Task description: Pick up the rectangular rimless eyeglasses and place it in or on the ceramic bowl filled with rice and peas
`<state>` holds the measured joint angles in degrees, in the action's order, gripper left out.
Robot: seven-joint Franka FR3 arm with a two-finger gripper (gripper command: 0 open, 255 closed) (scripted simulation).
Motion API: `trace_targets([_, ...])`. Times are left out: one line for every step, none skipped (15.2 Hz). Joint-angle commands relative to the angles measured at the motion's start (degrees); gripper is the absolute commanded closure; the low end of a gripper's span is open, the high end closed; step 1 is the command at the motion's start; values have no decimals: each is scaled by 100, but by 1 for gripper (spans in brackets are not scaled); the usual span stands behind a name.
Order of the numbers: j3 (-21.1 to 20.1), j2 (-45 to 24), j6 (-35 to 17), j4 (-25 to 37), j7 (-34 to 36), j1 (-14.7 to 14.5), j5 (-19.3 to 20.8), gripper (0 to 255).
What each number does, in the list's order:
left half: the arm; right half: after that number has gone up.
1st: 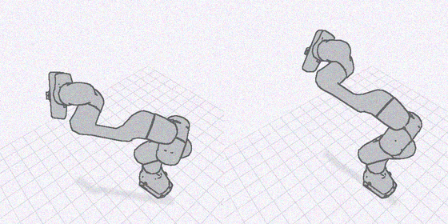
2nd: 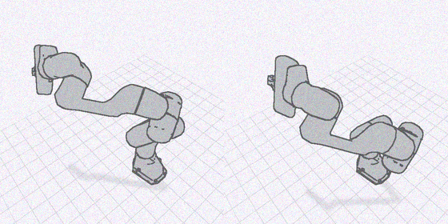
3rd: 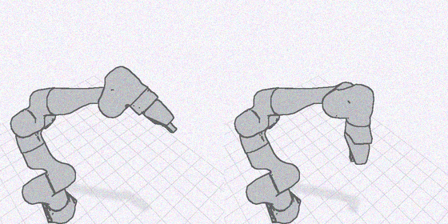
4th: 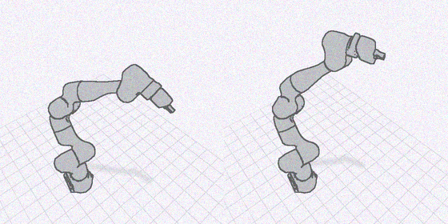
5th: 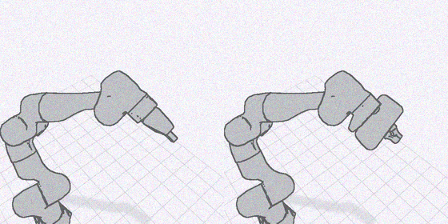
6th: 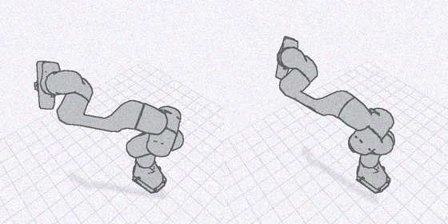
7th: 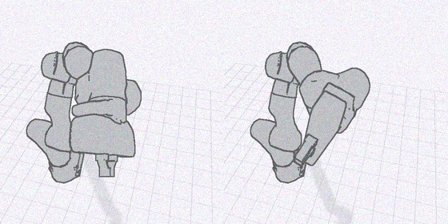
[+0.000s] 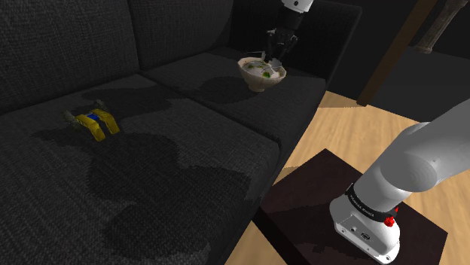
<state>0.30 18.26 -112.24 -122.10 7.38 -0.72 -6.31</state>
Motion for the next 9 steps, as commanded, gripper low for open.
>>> trace_targets([0, 0, 0, 0, 0, 0, 0, 0])
trace_targets([0, 0, 0, 0, 0, 0, 0, 0])
trace_targets([0, 0, 0, 0, 0, 0, 0, 0])
trace_targets([0, 0, 0, 0, 0, 0, 0, 0])
trace_targets([0, 0, 0, 0, 0, 0, 0, 0])
trace_targets([12, 38, 191, 154, 4, 7, 9, 0])
trace_targets([24, 67, 383, 315, 8, 14, 18, 0])
trace_targets([36, 89, 575, 484, 12, 20, 26, 0])
trace_targets([45, 100, 726, 623, 15, 25, 32, 0])
